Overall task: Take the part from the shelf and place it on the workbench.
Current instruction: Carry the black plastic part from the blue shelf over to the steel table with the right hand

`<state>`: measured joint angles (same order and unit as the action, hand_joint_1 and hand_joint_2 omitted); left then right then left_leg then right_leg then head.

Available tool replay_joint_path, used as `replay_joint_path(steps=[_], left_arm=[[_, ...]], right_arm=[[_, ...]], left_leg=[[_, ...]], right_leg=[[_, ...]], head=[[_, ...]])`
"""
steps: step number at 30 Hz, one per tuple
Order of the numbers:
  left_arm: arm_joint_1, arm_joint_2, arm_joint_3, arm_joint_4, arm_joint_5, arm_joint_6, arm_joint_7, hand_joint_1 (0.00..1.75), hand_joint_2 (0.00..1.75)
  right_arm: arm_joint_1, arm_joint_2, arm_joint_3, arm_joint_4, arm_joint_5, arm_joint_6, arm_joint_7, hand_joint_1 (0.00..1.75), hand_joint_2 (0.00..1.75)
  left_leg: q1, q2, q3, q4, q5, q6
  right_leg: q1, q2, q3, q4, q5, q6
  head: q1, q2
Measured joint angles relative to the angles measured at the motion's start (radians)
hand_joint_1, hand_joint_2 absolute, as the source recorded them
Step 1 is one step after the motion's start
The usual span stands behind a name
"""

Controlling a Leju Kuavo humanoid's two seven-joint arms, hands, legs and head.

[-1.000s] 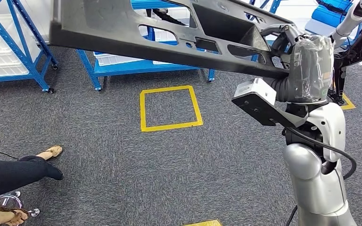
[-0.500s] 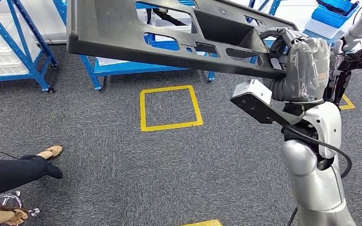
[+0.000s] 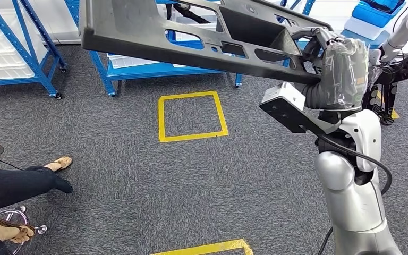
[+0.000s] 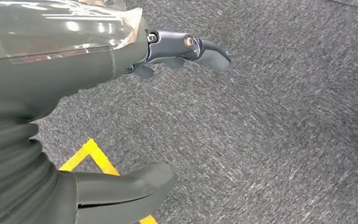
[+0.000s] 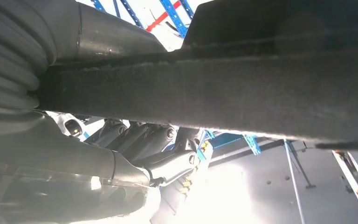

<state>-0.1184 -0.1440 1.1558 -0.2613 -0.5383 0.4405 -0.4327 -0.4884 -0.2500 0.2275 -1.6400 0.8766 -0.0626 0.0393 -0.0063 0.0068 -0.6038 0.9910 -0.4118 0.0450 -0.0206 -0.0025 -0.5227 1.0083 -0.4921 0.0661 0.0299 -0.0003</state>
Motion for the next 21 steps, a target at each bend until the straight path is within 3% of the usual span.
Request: replay_joint_path(steps=[2, 4, 6, 8, 9, 10, 11, 13, 15, 16, 17, 19, 21], left_arm=[[-0.001, 0.000, 0.000, 0.001, 0.000, 0.001, 0.000, 0.00, 1.75], [-0.001, 0.001, -0.001, 0.002, 0.000, 0.001, -0.001, 0.00, 1.75], [-0.001, 0.001, -0.001, 0.002, 0.001, 0.001, -0.001, 0.00, 1.75], [-0.001, 0.001, -0.001, 0.003, 0.001, 0.001, -0.001, 0.00, 1.75], [-0.001, 0.002, -0.001, 0.004, 0.001, 0.001, -0.001, 0.00, 1.75], [-0.001, 0.002, -0.001, 0.004, 0.001, 0.001, -0.001, 0.00, 1.75], [-0.001, 0.002, -0.001, 0.005, 0.001, 0.001, -0.001, 0.00, 1.75], [-0.002, 0.002, -0.001, 0.006, 0.001, 0.001, -0.001, 0.00, 1.75], [-0.005, 0.003, -0.001, 0.007, 0.001, 0.001, -0.001, 0.00, 1.75], [-0.006, 0.003, -0.001, 0.007, 0.001, 0.001, -0.001, 0.00, 1.75], [-0.006, 0.003, -0.001, 0.008, 0.001, 0.001, -0.001, 0.00, 1.75], [-0.005, 0.004, -0.001, 0.009, 0.001, 0.001, -0.001, 0.00, 1.75], [-0.005, 0.004, -0.001, 0.009, 0.001, 0.001, -0.001, 0.00, 1.75]], right_arm=[[-0.004, 0.002, 0.000, 0.003, 0.000, -0.001, 0.000, 1.75, 1.75], [-0.006, 0.004, 0.000, 0.006, 0.000, -0.001, 0.000, 1.75, 1.75], [-0.009, 0.008, 0.001, 0.007, 0.000, -0.001, 0.000, 1.75, 1.75], [-0.010, 0.011, 0.001, 0.008, 0.000, -0.002, 0.000, 1.75, 1.75], [-0.010, 0.012, 0.002, 0.009, 0.000, -0.001, 0.000, 1.75, 1.75], [-0.010, 0.013, 0.002, 0.010, 0.000, -0.001, 0.000, 1.75, 1.75], [-0.010, 0.013, 0.002, 0.012, 0.000, -0.001, 0.000, 1.75, 1.75], [-0.010, 0.014, 0.002, 0.014, 0.000, -0.002, 0.000, 1.75, 1.75], [-0.012, 0.014, 0.001, 0.014, 0.000, -0.002, 0.000, 1.75, 1.75], [-0.013, 0.014, 0.001, 0.014, 0.000, -0.002, 0.000, 1.75, 1.75], [-0.014, 0.014, 0.001, 0.014, 0.000, -0.002, 0.000, 1.75, 1.75], [-0.015, 0.014, 0.001, 0.015, 0.000, -0.002, 0.000, 1.75, 1.75], [-0.015, 0.013, 0.000, 0.015, 0.000, -0.002, 0.000, 1.75, 1.75]], left_leg=[[-0.001, -0.001, -0.006, 0.004, 0.008, -0.012], [0.002, -0.003, -0.015, 0.012, 0.005, -0.024], [0.007, -0.007, -0.042, 0.067, -0.051, -0.036], [0.010, -0.008, -0.087, 0.197, -0.146, -0.046], [0.011, -0.008, -0.105, 0.262, -0.178, -0.049], [0.013, -0.009, -0.110, 0.302, -0.188, -0.051], [0.014, -0.009, -0.097, 0.305, -0.178, -0.051], [0.016, -0.009, -0.012, 0.203, -0.129, -0.046], [0.014, -0.012, 0.089, 0.059, -0.109, -0.039], [0.012, -0.013, 0.117, 0.016, -0.109, -0.035], [0.008, -0.014, 0.125, -0.002, -0.111, -0.030], [0.005, -0.011, 0.113, -0.007, -0.096, -0.016], [0.006, -0.005, 0.093, -0.013, -0.074, 0.002]], right_leg=[[0.006, 0.005, 0.007, -0.013, 0.005, -0.014], [0.001, 0.007, -0.004, -0.015, 0.013, -0.031], [-0.005, 0.006, -0.020, -0.016, 0.028, -0.053], [-0.002, 0.004, -0.041, -0.016, 0.044, -0.067], [0.000, 0.004, -0.053, -0.015, 0.053, -0.069], [0.001, 0.004, -0.064, -0.015, 0.062, -0.069], [0.002, 0.004, -0.074, -0.015, 0.070, -0.067], [0.003, 0.005, -0.091, -0.014, 0.085, -0.061], [0.007, 0.005, -0.100, -0.013, 0.098, -0.050], [0.008, 0.004, -0.103, -0.013, 0.105, -0.044], [0.009, 0.003, -0.104, -0.014, 0.112, -0.037], [0.008, 0.001, -0.109, -0.014, 0.121, -0.023], [0.008, 0.001, -0.135, 0.030, 0.081, -0.025]], head=[[0.000, 0.000], [-0.001, 0.000], [-0.002, 0.000], [-0.004, 0.000], [-0.004, 0.000], [-0.004, 0.000], [-0.004, 0.000], [-0.004, 0.000], [-0.003, 0.000], [-0.002, 0.000], [-0.002, 0.000], [-0.001, 0.000], [0.000, 0.000]])
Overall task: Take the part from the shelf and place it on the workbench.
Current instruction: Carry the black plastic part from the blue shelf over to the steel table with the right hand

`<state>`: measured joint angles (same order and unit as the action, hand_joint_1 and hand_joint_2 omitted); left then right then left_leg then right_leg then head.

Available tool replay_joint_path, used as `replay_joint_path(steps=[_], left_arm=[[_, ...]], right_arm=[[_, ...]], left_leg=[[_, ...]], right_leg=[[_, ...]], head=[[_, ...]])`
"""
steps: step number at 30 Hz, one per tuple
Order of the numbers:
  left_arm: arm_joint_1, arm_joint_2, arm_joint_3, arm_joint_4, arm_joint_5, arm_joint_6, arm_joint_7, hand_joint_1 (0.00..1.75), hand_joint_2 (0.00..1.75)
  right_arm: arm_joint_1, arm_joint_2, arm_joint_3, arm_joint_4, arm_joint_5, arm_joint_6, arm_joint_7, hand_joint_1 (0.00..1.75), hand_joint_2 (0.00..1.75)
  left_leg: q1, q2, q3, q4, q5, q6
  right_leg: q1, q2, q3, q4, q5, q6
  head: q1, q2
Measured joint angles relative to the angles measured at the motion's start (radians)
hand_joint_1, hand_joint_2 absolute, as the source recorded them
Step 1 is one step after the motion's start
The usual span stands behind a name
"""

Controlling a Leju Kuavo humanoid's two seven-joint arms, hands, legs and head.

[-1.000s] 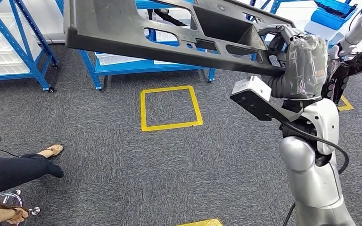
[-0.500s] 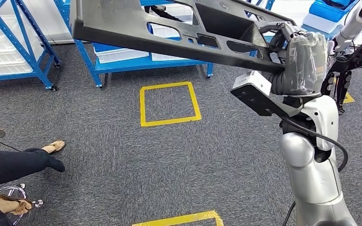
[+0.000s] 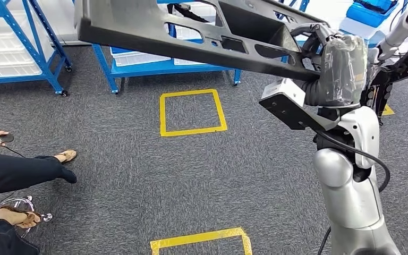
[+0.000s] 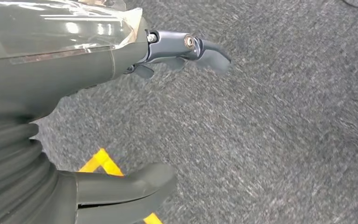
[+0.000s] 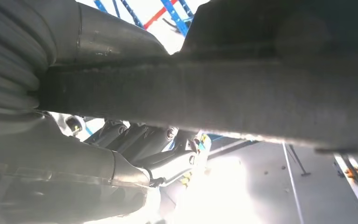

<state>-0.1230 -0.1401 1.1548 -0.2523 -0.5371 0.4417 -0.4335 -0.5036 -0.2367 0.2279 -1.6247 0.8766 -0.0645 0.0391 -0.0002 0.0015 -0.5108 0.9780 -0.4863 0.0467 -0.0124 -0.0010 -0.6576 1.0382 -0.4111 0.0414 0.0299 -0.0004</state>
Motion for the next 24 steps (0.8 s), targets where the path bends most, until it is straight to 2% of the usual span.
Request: replay_joint_path(steps=[2, 3, 4, 5, 6, 7, 8, 9, 10, 11, 13, 14, 15, 16, 18, 19, 20, 21, 22, 24], left_arm=[[0.000, 0.001, 0.000, 0.000, 0.000, 0.000, 0.000, 0.00, 1.75], [0.000, 0.001, 0.000, 0.000, 0.000, 0.000, 0.000, 0.00, 1.75], [0.000, 0.001, 0.000, 0.000, 0.000, 0.000, 0.000, 0.00, 1.75], [0.000, 0.001, 0.000, 0.000, 0.000, 0.000, 0.000, 0.00, 1.75], [0.000, 0.001, 0.000, 0.000, 0.000, 0.000, 0.000, 0.00, 1.75], [0.000, 0.000, 0.000, 0.000, 0.000, 0.000, 0.000, 0.00, 1.75], [0.000, 0.000, 0.000, 0.001, 0.000, 0.000, 0.000, 0.00, 1.75], [0.000, 0.000, 0.000, 0.001, -0.001, 0.000, 0.000, 0.00, 1.75], [-0.002, 0.000, -0.001, 0.001, -0.004, 0.002, 0.000, 0.00, 1.75], [-0.003, 0.000, -0.003, 0.001, -0.006, 0.005, 0.001, 0.00, 1.75], [-0.006, 0.002, -0.009, 0.001, -0.014, 0.013, 0.005, 0.00, 1.75], [-0.007, 0.003, -0.013, 0.001, -0.016, 0.015, 0.007, 0.00, 1.75], [-0.008, 0.003, -0.016, 0.001, -0.017, 0.017, 0.010, 0.00, 1.75], [-0.009, 0.004, -0.019, 0.001, -0.018, 0.018, 0.011, 0.00, 1.75], [-0.010, 0.005, -0.023, 0.001, -0.018, 0.018, 0.011, 0.00, 1.75], [-0.011, 0.006, -0.024, 0.001, -0.018, 0.018, 0.012, 0.00, 1.75], [-0.011, 0.006, -0.025, 0.001, -0.018, 0.018, 0.012, 0.00, 1.75], [-0.011, 0.006, -0.026, 0.001, -0.018, 0.019, 0.012, 0.00, 1.75], [-0.011, 0.006, -0.027, 0.001, -0.018, 0.020, 0.012, 0.00, 1.75], [-0.014, 0.008, -0.031, 0.000, -0.018, 0.023, 0.013, 0.00, 1.75]], right_arm=[[0.000, -0.001, 0.000, 0.001, 0.000, 0.000, 0.000, 1.75, 1.75], [0.001, -0.002, 0.000, 0.001, 0.000, 0.000, 0.000, 1.75, 1.75], [0.003, -0.002, 0.000, 0.002, 0.000, 0.000, 0.000, 1.75, 1.75], [0.004, -0.002, 0.000, 0.004, 0.000, 0.000, 0.000, 1.75, 1.75], [0.005, -0.002, 0.000, 0.005, 0.000, 0.000, 0.000, 1.75, 1.75], [0.005, -0.002, 0.000, 0.006, 0.000, 0.000, 0.000, 1.75, 1.75], [0.004, -0.002, 0.000, 0.007, 0.000, 0.000, 0.000, 1.75, 1.75], [0.003, -0.001, 0.000, 0.007, 0.004, -0.002, 0.000, 1.75, 1.75], [0.002, -0.002, 0.000, 0.007, 0.013, -0.007, 0.001, 1.75, 1.75], [0.003, -0.002, 0.000, 0.007, 0.024, -0.013, 0.003, 1.75, 1.75], [0.005, -0.001, 0.001, 0.007, 0.048, -0.026, 0.008, 1.75, 1.75], [0.005, -0.001, 0.002, 0.007, 0.053, -0.030, 0.010, 1.75, 1.75], [0.005, 0.000, 0.003, 0.007, 0.056, -0.033, 0.012, 1.75, 1.75], [0.005, 0.001, 0.003, 0.006, 0.057, -0.034, 0.012, 1.75, 1.75], [0.007, 0.003, 0.004, 0.006, 0.058, -0.036, 0.013, 1.75, 1.75], [0.009, 0.004, 0.004, 0.007, 0.058, -0.036, 0.013, 1.75, 1.75], [0.011, 0.004, 0.005, 0.007, 0.059, -0.036, 0.014, 1.75, 1.75], [0.013, 0.004, 0.005, 0.007, 0.060, -0.036, 0.014, 1.75, 1.75], [0.014, 0.004, 0.006, 0.007, 0.060, -0.037, 0.014, 1.75, 1.75], [0.013, 0.004, 0.006, 0.007, 0.063, -0.038, 0.014, 1.75, 1.75]], left_leg=[[0.000, 0.005, -0.026, -0.001, 0.022, 0.009], [0.000, 0.006, -0.039, 0.000, 0.032, 0.009], [0.000, 0.007, -0.052, 0.001, 0.043, 0.009], [0.000, 0.008, -0.065, 0.002, 0.053, 0.007], [0.000, 0.009, -0.077, 0.003, 0.063, 0.005], [0.001, 0.009, -0.088, 0.005, 0.071, 0.002], [0.001, 0.008, -0.097, 0.007, 0.078, -0.001], [0.000, 0.005, -0.105, 0.009, 0.084, -0.007], [-0.001, 0.003, -0.110, 0.011, 0.091, -0.013], [-0.002, 0.000, -0.114, 0.011, 0.096, -0.020], [0.000, -0.005, -0.118, 0.013, 0.105, -0.033], [0.001, -0.007, -0.124, 0.022, 0.095, -0.038], [0.003, -0.008, -0.136, 0.046, 0.072, -0.044], [0.005, -0.007, -0.154, 0.092, 0.035, -0.049], [0.008, -0.006, -0.205, 0.227, -0.044, -0.061], [0.010, -0.006, -0.223, 0.283, -0.065, -0.065], [0.011, -0.005, -0.226, 0.307, -0.066, -0.067], [0.013, -0.003, -0.208, 0.289, -0.048, -0.068], [0.014, 0.003, -0.169, 0.232, -0.020, -0.067], [0.010, 0.029, -0.082, 0.089, 0.025, -0.058]], right_leg=[[0.000, 0.001, -0.044, 0.120, -0.086, -0.010], [0.000, 0.001, -0.061, 0.188, -0.121, -0.009], [-0.001, 0.001, -0.068, 0.239, -0.139, -0.005], [-0.001, 0.001, -0.058, 0.259, -0.139, 0.004], [-0.001, 0.001, -0.029, 0.240, -0.124, 0.013], [-0.001, 0.000, 0.021, 0.180, -0.104, 0.020], [-0.001, 0.003, 0.081, 0.099, -0.095, 0.021], [0.000, 0.007, 0.134, 0.023, -0.093, 0.017], [0.002, 0.010, 0.169, -0.033, -0.098, 0.010], [0.005, 0.013, 0.183, -0.059, -0.106, 0.002], [0.003, 0.007, 0.176, -0.065, -0.102, -0.015], [0.000, 0.003, 0.172, -0.065, -0.096, -0.026], [-0.004, -0.002, 0.170, -0.067, -0.089, -0.037], [-0.007, -0.007, 0.166, -0.067, -0.083, -0.045], [-0.005, -0.017, 0.155, -0.065, -0.073, -0.052], [-0.004, -0.023, 0.150, -0.064, -0.070, -0.052], [-0.003, -0.029, 0.145, -0.063, -0.067, -0.051], [-0.003, -0.035, 0.143, -0.062, -0.066, -0.049], [-0.003, -0.041, 0.142, -0.060, -0.065, -0.048], [0.001, -0.054, 0.141, -0.058, -0.065, -0.046]], head=[[0.001, 0.000], [0.001, 0.000], [0.001, 0.000], [0.001, 0.000], [0.001, 0.000], [0.001, 0.000], [0.001, 0.000], [0.000, 0.000], [0.000, 0.000], [0.000, 0.000], [0.000, 0.000], [0.000, 0.000], [0.000, 0.000], [-0.001, 0.000], [-0.002, 0.000], [-0.002, 0.000], [-0.002, 0.000], [-0.002, 0.000], [-0.002, 0.000], [-0.002, 0.000]])
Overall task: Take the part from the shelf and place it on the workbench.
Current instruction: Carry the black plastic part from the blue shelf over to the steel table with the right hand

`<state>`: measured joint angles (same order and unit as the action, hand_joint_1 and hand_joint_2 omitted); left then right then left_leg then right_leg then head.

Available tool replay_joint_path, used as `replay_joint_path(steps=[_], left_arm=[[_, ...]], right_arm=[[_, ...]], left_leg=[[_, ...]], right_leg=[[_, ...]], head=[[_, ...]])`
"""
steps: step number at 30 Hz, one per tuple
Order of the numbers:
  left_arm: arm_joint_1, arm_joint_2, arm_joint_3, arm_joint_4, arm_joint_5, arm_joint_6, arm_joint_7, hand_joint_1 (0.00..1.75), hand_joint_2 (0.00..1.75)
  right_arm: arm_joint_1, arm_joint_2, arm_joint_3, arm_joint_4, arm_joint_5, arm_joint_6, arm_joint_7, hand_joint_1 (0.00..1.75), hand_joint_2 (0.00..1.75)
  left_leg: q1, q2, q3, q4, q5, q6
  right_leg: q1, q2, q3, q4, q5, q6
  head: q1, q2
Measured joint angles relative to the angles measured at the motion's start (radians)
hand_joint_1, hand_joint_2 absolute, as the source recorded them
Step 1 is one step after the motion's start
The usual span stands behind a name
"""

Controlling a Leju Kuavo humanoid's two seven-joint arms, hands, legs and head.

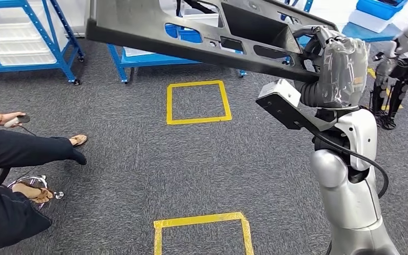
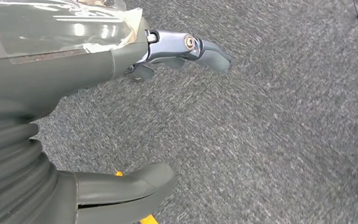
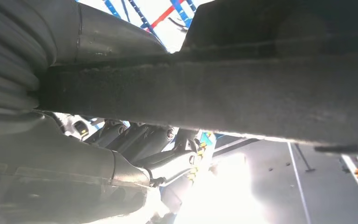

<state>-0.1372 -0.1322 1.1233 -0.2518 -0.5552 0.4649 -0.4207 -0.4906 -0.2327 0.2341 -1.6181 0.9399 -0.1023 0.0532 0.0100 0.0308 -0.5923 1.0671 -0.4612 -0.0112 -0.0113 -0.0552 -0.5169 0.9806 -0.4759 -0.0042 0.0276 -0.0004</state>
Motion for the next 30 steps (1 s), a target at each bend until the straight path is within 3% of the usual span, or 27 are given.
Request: replay_joint_path(steps=[2, 4, 6, 8, 10, 11, 12, 15, 17, 20, 22, 24, 26, 27, 28, 30], left_arm=[[-0.003, 0.001, -0.007, 0.000, -0.001, 0.003, 0.001, 0.00, 1.75], [-0.004, 0.002, -0.012, 0.000, -0.001, 0.005, 0.002, 0.00, 1.75], [-0.005, 0.002, -0.016, 0.000, -0.002, 0.007, 0.002, 0.00, 1.75], [-0.007, 0.002, -0.020, 0.000, -0.003, 0.007, 0.002, 0.00, 1.75], [-0.009, 0.002, -0.022, 0.000, -0.004, 0.007, 0.002, 0.00, 1.75], [-0.008, 0.002, -0.023, 0.000, -0.005, 0.007, 0.002, 0.00, 1.75], [-0.008, 0.001, -0.024, 0.000, -0.005, 0.007, 0.002, 0.00, 1.75], [-0.009, 0.000, -0.026, 0.000, -0.005, 0.007, 0.002, 0.00, 1.75], [-0.008, 0.001, -0.027, 0.000, -0.004, 0.007, 0.002, 0.00, 1.75], [-0.005, 0.000, -0.028, 0.000, -0.003, 0.008, 0.002, 0.00, 1.75], [-0.005, 0.000, -0.032, 0.000, 0.000, 0.009, 0.002, 0.00, 1.75], [-0.005, 0.000, -0.036, -0.001, 0.000, 0.010, 0.002, 0.00, 1.75], [-0.005, 0.000, -0.037, -0.001, 0.000, 0.010, 0.002, 0.00, 1.75], [-0.004, 0.000, -0.037, -0.001, 0.000, 0.010, 0.002, 0.00, 1.75], [-0.004, 0.000, -0.037, -0.001, 0.000, 0.010, 0.002, 0.00, 1.75], [-0.006, 0.001, -0.040, -0.002, 0.000, 0.010, 0.002, 0.00, 1.75]], right_arm=[[-0.003, 0.000, 0.001, 0.000, 0.003, -0.002, 0.000, 1.75, 1.75], [-0.005, 0.000, 0.002, -0.001, 0.006, -0.003, 0.000, 1.75, 1.75], [-0.007, -0.001, 0.002, -0.002, 0.007, -0.003, 0.000, 1.75, 1.75], [-0.009, -0.004, 0.001, -0.002, 0.008, -0.004, 0.000, 1.75, 1.75], [-0.005, -0.006, 0.001, -0.001, 0.007, -0.004, 0.000, 1.75, 1.75], [-0.003, -0.006, 0.001, -0.001, 0.007, -0.004, 0.000, 1.75, 1.75], [-0.002, -0.006, 0.001, -0.001, 0.007, -0.004, 0.000, 1.75, 1.75], [-0.004, -0.006, 0.001, -0.001, 0.007, -0.004, 0.000, 1.75, 1.75], [-0.006, -0.006, 0.001, -0.001, 0.007, -0.004, 0.000, 1.75, 1.75], [-0.009, -0.005, 0.002, -0.001, 0.007, -0.004, 0.001, 1.75, 1.75], [-0.013, -0.004, 0.004, -0.002, 0.007, -0.004, 0.001, 1.75, 1.75], [-0.014, -0.005, 0.004, -0.002, 0.008, -0.004, 0.001, 1.75, 1.75], [-0.013, -0.005, 0.004, -0.002, 0.009, -0.004, 0.001, 1.75, 1.75], [-0.013, -0.005, 0.005, -0.002, 0.009, -0.005, 0.001, 1.75, 1.75], [-0.012, -0.005, 0.005, -0.003, 0.010, -0.005, 0.002, 1.75, 1.75], [-0.012, -0.005, 0.004, -0.008, 0.012, -0.005, 0.003, 1.75, 1.75]], left_leg=[[-0.007, 0.015, 0.034, -0.068, 0.011, 0.015], [-0.009, 0.003, 0.027, -0.075, 0.016, 0.030], [-0.005, -0.011, 0.024, -0.084, 0.025, 0.047], [-0.002, -0.025, 0.018, -0.088, 0.034, 0.059], [-0.003, -0.043, 0.010, -0.088, 0.040, 0.062], [-0.003, -0.052, 0.007, -0.087, 0.043, 0.061], [-0.003, -0.062, 0.005, -0.086, 0.045, 0.059], [-0.004, -0.093, 0.000, -0.079, 0.049, 0.051], [-0.006, -0.107, -0.010, -0.073, 0.053, 0.039], [-0.003, -0.119, -0.025, -0.070, 0.060, 0.020], [-0.002, -0.091, -0.050, -0.020, 0.026, 0.011], [-0.001, -0.052, -0.108, 0.109, -0.044, 0.002], [0.002, -0.038, -0.157, 0.219, -0.084, -0.004], [0.003, -0.035, -0.156, 0.224, -0.078, -0.005], [0.003, -0.029, -0.132, 0.186, -0.056, -0.004], [0.001, 0.004, -0.049, 0.043, -0.002, 0.001]], right_leg=[[0.007, -0.014, -0.003, 0.001, 0.002, 0.007], [0.010, -0.025, -0.005, 0.001, 0.004, 0.019], [0.008, -0.004, -0.022, 0.029, -0.016, 0.025], [0.005, 0.033, -0.074, 0.138, -0.069, 0.021], [0.004, 0.048, -0.138, 0.276, -0.118, 0.019], [0.002, 0.049, -0.152, 0.306, -0.123, 0.023], [0.001, 0.051, -0.146, 0.293, -0.111, 0.031], [-0.007, 0.077, -0.045, 0.090, -0.029, 0.054], [-0.007, 0.092, -0.012, 0.018, -0.006, 0.049], [-0.006, 0.075, -0.018, 0.017, 0.003, 0.030], [-0.012, 0.059, -0.020, 0.014, 0.010, 0.016], [-0.011, 0.041, -0.023, 0.013, 0.012, 0.008], [-0.009, 0.022, -0.026, 0.014, 0.013, 0.006], [-0.008, 0.013, -0.027, 0.014, 0.014, 0.005], [-0.008, 0.003, -0.026, 0.014, 0.014, 0.006], [-0.004, -0.014, -0.024, 0.015, 0.013, 0.007]], head=[[0.001, 0.000], [0.003, 0.000], [0.004, 0.000], [0.004, 0.000], [0.004, 0.000], [0.004, 0.000], [0.004, 0.000], [0.004, 0.000], [0.003, 0.000], [0.003, 0.000], [0.000, 0.000], [-0.003, 0.000], [-0.003, 0.000], [-0.004, 0.000], [-0.004, 0.000], [-0.004, 0.000]])
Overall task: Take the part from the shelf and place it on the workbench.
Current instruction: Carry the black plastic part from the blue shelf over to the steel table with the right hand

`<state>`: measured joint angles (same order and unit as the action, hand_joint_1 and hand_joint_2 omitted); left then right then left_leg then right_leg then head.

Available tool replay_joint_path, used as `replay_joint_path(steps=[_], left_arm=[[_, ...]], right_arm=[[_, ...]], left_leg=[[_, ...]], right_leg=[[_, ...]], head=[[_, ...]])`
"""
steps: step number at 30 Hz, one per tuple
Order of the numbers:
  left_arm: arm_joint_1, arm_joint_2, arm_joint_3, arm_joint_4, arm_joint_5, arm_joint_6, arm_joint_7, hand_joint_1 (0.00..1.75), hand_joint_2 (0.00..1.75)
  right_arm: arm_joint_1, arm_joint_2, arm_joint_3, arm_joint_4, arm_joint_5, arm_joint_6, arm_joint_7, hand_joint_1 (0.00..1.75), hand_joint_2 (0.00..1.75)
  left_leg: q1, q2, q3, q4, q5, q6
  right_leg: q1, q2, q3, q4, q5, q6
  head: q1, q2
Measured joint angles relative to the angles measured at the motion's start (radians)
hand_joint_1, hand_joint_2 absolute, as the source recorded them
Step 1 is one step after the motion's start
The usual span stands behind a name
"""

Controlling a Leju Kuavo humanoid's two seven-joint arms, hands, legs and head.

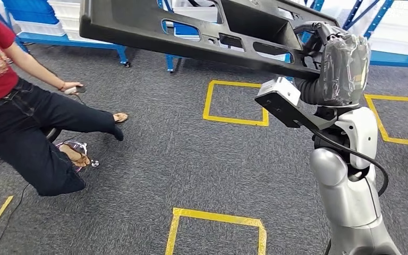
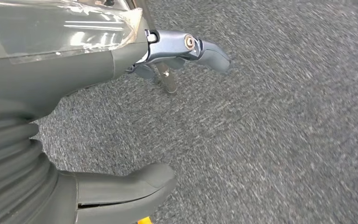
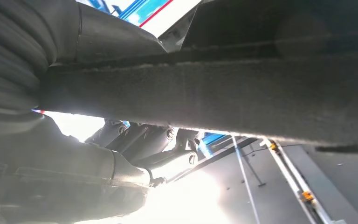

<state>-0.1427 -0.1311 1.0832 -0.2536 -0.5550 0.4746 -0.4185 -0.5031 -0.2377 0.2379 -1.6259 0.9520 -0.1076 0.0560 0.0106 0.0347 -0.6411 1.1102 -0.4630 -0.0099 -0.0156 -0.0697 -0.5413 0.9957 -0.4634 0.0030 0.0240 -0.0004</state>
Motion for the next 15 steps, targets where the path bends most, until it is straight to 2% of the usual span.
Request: replay_joint_path(steps=[1, 2, 3, 5, 7, 9, 11, 12, 13, 15], left_arm=[[-0.002, 0.000, -0.003, 0.000, 0.000, 0.000, 0.000, 0.00, 1.75], [-0.003, 0.000, -0.006, -0.001, 0.000, -0.001, 0.001, 0.00, 1.75], [-0.005, 0.000, -0.009, -0.001, 0.000, -0.001, 0.001, 0.00, 1.75], [-0.006, 0.000, -0.012, -0.001, 0.000, -0.002, 0.003, 0.00, 1.75], [-0.007, 0.000, -0.014, -0.001, 0.001, -0.002, 0.004, 0.00, 1.75], [-0.010, 0.001, -0.018, -0.001, 0.001, -0.002, 0.004, 0.00, 1.75], [-0.010, 0.000, -0.022, -0.001, 0.003, -0.002, 0.005, 0.00, 1.75], [-0.009, 0.000, -0.022, -0.001, 0.005, -0.002, 0.005, 0.00, 1.75], [-0.008, -0.001, -0.023, -0.001, 0.008, -0.002, 0.005, 0.00, 1.75], [-0.007, -0.002, -0.025, -0.001, 0.014, -0.002, 0.004, 0.00, 1.75]], right_arm=[[-0.001, 0.000, -0.001, -0.004, 0.002, 0.000, 0.001, 1.75, 1.75], [-0.002, -0.001, -0.003, -0.007, 0.004, 0.000, 0.001, 1.75, 1.75], [-0.002, -0.001, -0.003, -0.009, 0.006, 0.000, 0.001, 1.75, 1.75], [-0.004, 0.000, -0.002, -0.010, 0.011, 0.000, 0.002, 1.75, 1.75], [-0.006, 0.000, -0.001, -0.010, 0.012, 0.000, 0.002, 1.75, 1.75], [-0.006, -0.001, 0.000, -0.009, 0.012, 0.000, 0.002, 1.75, 1.75], [-0.003, -0.001, 0.001, -0.006, 0.009, -0.001, 0.000, 1.75, 1.75], [-0.002, -0.001, 0.002, -0.004, 0.005, -0.001, -0.002, 1.75, 1.75], [-0.001, -0.001, 0.003, -0.003, 0.000, -0.003, -0.004, 1.75, 1.75], [-0.005, 0.000, 0.005, -0.001, -0.015, -0.008, -0.007, 1.75, 1.75]], left_leg=[[-0.003, 0.015, 0.033, -0.060, 0.017, 0.005], [-0.006, 0.025, 0.050, -0.094, 0.024, 0.010], [-0.009, 0.023, 0.053, -0.107, 0.024, 0.016], [-0.010, 0.001, 0.049, -0.110, 0.030, 0.030], [-0.007, -0.017, 0.047, -0.116, 0.040, 0.046], [-0.005, -0.034, 0.042, -0.118, 0.047, 0.057], [-0.006, -0.053, 0.036, -0.118, 0.050, 0.060], [-0.007, -0.061, 0.035, -0.117, 0.051, 0.060], [-0.007, -0.068, 0.035, -0.116, 0.052, 0.060], [-0.007, -0.080, 0.035, -0.113, 0.053, 0.056]], right_leg=[[0.005, -0.008, 0.000, 0.001, -0.001, 0.003], [0.009, -0.017, 0.000, 0.001, -0.002, 0.006], [0.014, -0.026, -0.001, 0.001, -0.002, 0.011], [0.014, -0.036, -0.003, 0.001, -0.004, 0.022], [0.009, 0.001, -0.022, 0.042, -0.029, 0.026], [0.006, 0.051, -0.079, 0.163, -0.086, 0.020], [0.005, 0.064, -0.139, 0.288, -0.128, 0.019], [0.004, 0.066, -0.148, 0.304, -0.128, 0.025], [0.003, 0.066, -0.136, 0.276, -0.110, 0.034], [-0.001, 0.068, -0.070, 0.135, -0.051, 0.051]], head=[[0.001, 0.000], [0.002, 0.000], [0.003, 0.000], [0.004, 0.000], [0.005, 0.000], [0.007, 0.000], [0.008, 0.000], [0.008, 0.000], [0.008, 0.000], [0.009, 0.000]])
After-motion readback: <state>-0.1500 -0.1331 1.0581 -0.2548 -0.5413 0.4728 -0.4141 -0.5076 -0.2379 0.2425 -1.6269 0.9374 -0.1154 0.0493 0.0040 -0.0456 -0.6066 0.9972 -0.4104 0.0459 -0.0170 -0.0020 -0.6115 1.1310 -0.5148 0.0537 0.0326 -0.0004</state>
